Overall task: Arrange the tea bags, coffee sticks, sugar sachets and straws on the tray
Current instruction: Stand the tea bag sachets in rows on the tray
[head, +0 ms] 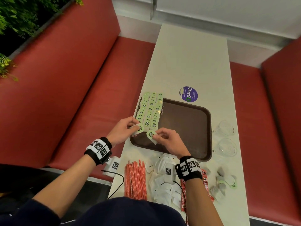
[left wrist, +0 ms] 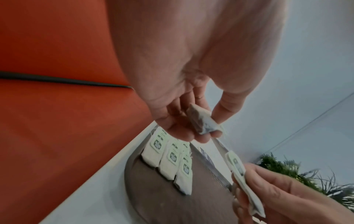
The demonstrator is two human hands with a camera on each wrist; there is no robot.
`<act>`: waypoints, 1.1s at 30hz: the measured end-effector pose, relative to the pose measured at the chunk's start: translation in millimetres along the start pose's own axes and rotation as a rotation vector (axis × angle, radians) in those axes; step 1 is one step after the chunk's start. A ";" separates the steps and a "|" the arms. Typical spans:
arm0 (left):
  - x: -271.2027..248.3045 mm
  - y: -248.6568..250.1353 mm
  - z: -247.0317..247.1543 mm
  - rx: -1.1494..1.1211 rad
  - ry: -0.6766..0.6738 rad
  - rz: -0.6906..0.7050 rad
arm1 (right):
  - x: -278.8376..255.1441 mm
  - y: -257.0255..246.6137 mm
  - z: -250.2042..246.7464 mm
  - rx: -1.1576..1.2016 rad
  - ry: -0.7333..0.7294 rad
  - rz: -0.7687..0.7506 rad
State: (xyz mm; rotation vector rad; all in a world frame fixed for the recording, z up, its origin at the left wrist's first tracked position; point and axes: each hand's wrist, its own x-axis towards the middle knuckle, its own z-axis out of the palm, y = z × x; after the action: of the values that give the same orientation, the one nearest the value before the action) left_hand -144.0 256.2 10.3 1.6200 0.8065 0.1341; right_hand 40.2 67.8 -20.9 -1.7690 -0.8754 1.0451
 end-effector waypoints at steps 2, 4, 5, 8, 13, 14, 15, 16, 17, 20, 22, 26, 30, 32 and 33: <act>0.1 -1.6 2.3 -0.006 0.002 -0.029 | 1.6 1.1 1.0 -0.061 -0.001 -0.014; 0.2 -2.2 4.4 -0.061 0.003 -0.075 | 3.7 1.7 4.5 -0.082 0.063 -0.032; 0.2 -2.2 5.6 -0.085 0.001 -0.094 | 4.6 2.2 5.9 -0.098 0.112 -0.047; -0.8 0.1 9.4 -0.069 -0.006 -0.109 | 6.0 0.7 11.3 -0.164 0.224 -0.123; 1.1 9.3 10.5 -0.103 0.021 -0.072 | 7.9 -3.6 20.2 -0.202 0.196 -0.151; 1.1 11.4 9.9 -0.119 0.031 -0.061 | 7.6 -2.8 21.1 -0.192 0.190 -0.139; 1.2 13.0 10.0 -0.139 0.038 -0.054 | 7.3 -0.3 21.6 -0.180 0.189 -0.125; 1.2 14.1 10.3 -0.156 0.045 -0.049 | 6.8 1.2 21.5 -0.170 0.192 -0.114; 0.4 15.1 10.9 -0.166 0.049 -0.051 | 6.5 2.8 20.8 -0.161 0.202 -0.107; 0.0 9.5 11.0 -0.188 0.078 -0.072 | 2.7 1.9 15.6 -0.098 0.224 -0.100; -1.3 4.8 10.1 -0.173 0.090 -0.071 | -1.7 -2.2 11.5 0.013 0.220 -0.086; -3.5 6.7 11.9 -0.143 0.097 -0.047 | -4.0 -2.3 6.5 0.047 0.193 -0.063; -2.6 13.6 14.9 -0.230 0.074 -0.059 | -0.7 -0.4 8.5 -0.109 0.232 -0.080; -1.4 14.9 16.3 -0.254 0.041 -0.063 | 0.6 -1.9 10.5 -0.140 0.259 -0.105; -0.6 15.4 17.1 -0.268 0.026 -0.068 | 1.3 -2.7 10.4 -0.164 0.266 -0.119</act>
State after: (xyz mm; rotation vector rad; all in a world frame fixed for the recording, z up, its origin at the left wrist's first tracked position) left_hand -129.1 241.8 20.5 1.3400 0.8259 0.2063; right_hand 30.9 73.3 -21.5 -1.9133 -0.9062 0.6576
